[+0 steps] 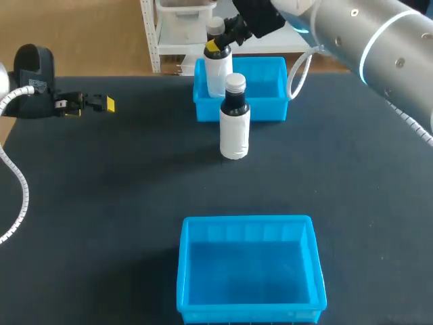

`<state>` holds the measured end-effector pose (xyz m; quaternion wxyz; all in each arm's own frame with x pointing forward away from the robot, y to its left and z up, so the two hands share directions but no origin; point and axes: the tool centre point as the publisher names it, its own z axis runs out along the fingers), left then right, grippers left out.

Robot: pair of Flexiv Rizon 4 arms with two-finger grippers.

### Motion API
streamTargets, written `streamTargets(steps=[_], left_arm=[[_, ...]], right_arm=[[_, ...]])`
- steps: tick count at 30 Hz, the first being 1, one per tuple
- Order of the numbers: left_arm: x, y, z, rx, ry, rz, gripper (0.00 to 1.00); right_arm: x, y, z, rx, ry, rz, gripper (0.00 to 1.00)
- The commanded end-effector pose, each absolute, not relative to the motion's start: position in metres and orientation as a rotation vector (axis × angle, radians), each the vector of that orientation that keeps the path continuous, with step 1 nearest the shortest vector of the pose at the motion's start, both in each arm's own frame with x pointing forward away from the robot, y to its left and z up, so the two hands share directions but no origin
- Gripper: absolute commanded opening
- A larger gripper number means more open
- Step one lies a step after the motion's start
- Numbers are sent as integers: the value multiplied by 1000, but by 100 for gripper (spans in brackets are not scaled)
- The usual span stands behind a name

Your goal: Pick up the bottle, and place it in the far bin if it is heavy, or in the near bin if it is light.

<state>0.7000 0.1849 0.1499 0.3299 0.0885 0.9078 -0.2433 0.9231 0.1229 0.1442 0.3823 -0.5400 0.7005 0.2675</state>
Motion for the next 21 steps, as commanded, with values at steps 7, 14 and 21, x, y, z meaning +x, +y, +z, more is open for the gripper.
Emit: streamTargets(steps=[7, 14, 21], left_arm=[[700, 185, 150, 231, 2374, -636, 100], [700, 185, 150, 231, 2374, -636, 100], [700, 185, 150, 231, 2374, -636, 100]], right_arm=[[939, 125, 135, -1447, 1767, 811, 0], [940, 125, 129, -1437, 1774, 816, 0], [941, 124, 124, -1431, 1785, 820, 0]])
